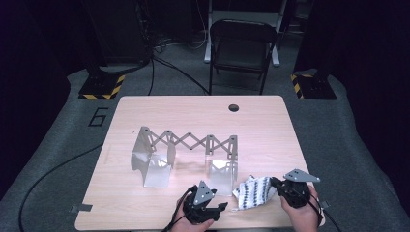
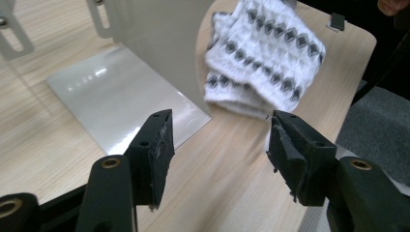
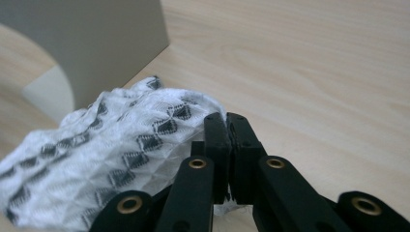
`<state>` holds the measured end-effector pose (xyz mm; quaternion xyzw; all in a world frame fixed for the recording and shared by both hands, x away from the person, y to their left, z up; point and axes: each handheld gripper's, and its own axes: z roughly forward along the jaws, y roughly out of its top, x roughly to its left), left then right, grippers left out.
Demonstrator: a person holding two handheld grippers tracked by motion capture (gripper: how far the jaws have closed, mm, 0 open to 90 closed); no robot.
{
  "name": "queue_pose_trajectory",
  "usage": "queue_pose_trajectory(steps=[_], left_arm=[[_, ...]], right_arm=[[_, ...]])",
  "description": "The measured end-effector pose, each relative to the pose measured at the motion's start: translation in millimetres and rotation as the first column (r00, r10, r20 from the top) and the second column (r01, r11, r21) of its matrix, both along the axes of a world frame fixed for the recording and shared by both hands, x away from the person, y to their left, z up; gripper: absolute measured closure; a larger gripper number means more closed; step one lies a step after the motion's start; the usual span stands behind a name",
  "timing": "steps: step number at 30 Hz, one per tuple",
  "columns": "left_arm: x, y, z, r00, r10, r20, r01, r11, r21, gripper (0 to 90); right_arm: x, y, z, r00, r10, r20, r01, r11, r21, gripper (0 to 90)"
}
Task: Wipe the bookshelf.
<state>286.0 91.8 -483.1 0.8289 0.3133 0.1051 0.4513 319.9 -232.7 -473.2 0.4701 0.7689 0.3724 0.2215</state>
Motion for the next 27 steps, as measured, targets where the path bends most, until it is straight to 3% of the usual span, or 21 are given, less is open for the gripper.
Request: queue_pose_trajectory(steps=[1, 5, 10, 15, 19, 22, 23, 27], left_arm=[[0.5, 1.6, -0.6, 0.9999, 0.012, -0.001, -0.012, 0.9999, -0.005, 42.2], [2.4, 11.6, -0.1, 0.9996, 0.029, -0.005, -0.029, 0.9996, -0.002, 42.4], [3.6, 23.2, 3.0, 0.9985, 0.054, -0.001, -0.054, 0.9985, -0.006, 42.5], [4.8, 37.1, 4.0, 0.9956, 0.093, 0.003, -0.093, 0.9956, -0.013, 42.6], [5.8, 44.8, 3.1, 0.9941, 0.109, 0.000, -0.109, 0.9939, -0.019, 42.7], [6.1, 47.6, 0.8, 0.9917, 0.128, -0.016, -0.128, 0.9912, -0.034, 42.8], [7.4, 49.8, 0.7, 0.9928, 0.120, -0.004, -0.120, 0.9925, -0.022, 42.8], [7.8, 53.4, -0.7, 0.9899, 0.141, -0.017, -0.142, 0.9890, -0.043, 42.8]], right_arm=[[3.3, -0.9, 0.4, 0.9999, -0.014, -0.001, 0.014, 0.9999, -0.009, 74.6], [4.1, 2.8, -0.6, 0.9970, -0.073, 0.028, 0.072, 0.9970, 0.027, 54.8], [-13.2, 12.3, 5.8, 0.9971, -0.064, 0.042, 0.060, 0.9943, 0.088, 47.9], [-27.5, 22.6, 0.6, 0.9999, -0.012, -0.004, 0.013, 0.9832, 0.182, 44.1], [-20.2, 32.2, -19.0, 0.9969, 0.030, -0.073, -0.018, 0.9864, 0.163, 38.6], [-11.5, 40.5, -29.0, 0.9945, 0.062, -0.084, -0.049, 0.9886, 0.142, 34.1], [-9.4, 43.4, -31.0, 0.9932, 0.074, -0.090, -0.062, 0.9900, 0.127, 33.5], [-6.2, 53.5, -39.6, 0.9923, 0.090, -0.085, -0.086, 0.9953, 0.043, 34.0]])
